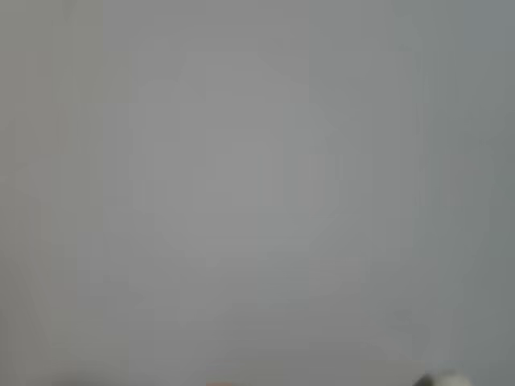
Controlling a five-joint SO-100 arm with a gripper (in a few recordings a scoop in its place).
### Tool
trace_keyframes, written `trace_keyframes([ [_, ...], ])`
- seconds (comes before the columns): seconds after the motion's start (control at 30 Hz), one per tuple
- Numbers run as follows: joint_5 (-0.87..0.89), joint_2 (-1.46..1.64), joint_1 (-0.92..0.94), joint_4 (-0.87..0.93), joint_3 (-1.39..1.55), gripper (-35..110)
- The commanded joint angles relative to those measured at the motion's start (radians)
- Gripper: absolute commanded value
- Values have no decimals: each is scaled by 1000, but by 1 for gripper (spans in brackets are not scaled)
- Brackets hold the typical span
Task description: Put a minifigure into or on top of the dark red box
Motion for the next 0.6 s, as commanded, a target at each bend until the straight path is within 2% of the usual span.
trace_keyframes([
  [0.0,3,12,-15,32,-11,17],
  [0.13,-26,0,-5,-43,-9,26],
  [0.37,-104,-71,109,20,-135,26],
  [0.47,-166,-295,158,2,-262,27],
  [0.57,-213,-718,190,11,-502,27],
])
